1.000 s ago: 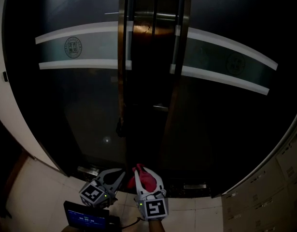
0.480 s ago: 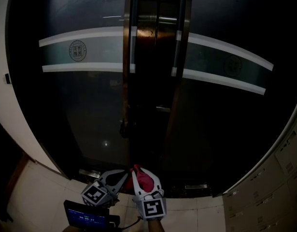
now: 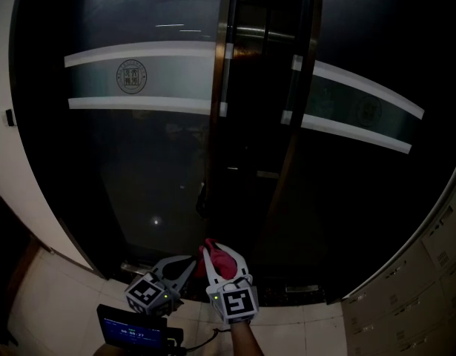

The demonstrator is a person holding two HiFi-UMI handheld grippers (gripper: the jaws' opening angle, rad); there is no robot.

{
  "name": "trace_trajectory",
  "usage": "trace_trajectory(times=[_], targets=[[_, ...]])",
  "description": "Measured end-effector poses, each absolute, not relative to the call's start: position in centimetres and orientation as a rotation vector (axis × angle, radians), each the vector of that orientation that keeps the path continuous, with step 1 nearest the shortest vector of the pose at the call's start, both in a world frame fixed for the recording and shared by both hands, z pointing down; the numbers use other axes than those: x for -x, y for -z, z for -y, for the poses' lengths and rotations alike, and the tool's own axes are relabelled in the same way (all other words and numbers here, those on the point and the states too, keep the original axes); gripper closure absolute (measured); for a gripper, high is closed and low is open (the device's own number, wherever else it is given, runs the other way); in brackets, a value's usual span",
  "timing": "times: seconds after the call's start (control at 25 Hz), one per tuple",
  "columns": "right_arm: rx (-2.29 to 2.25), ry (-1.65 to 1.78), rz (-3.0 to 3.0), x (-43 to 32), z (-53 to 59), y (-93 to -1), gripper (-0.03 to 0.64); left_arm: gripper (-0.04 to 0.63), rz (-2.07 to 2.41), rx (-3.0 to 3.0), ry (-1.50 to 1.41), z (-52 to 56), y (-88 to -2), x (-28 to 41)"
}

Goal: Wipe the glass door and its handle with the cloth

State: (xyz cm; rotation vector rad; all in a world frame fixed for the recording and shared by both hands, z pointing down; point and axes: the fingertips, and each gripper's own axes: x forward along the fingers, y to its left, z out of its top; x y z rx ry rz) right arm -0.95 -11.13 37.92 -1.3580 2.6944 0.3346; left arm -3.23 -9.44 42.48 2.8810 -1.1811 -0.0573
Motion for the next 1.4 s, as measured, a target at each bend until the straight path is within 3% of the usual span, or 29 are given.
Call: trace_trajectory(times=[0.56,0.8,1.4], targets=[[1.528,-0.325,-2.543,-0.4,33.9,-26.0,0.558,0.591,1.308,-2.842,0.036,14.0,-42.7,13.6],[1.588,-0.282,-2.600,0.3,35.6,-30.6,0.558,0.591,1.324,-2.852,0.009,16.0,-43.3,14.3],[1.641,-0.072,-2.570,2.0,34.1,-44.0,0.558,0.591,1.256,-2.960,0.016,23.1,-42.1,8.6]])
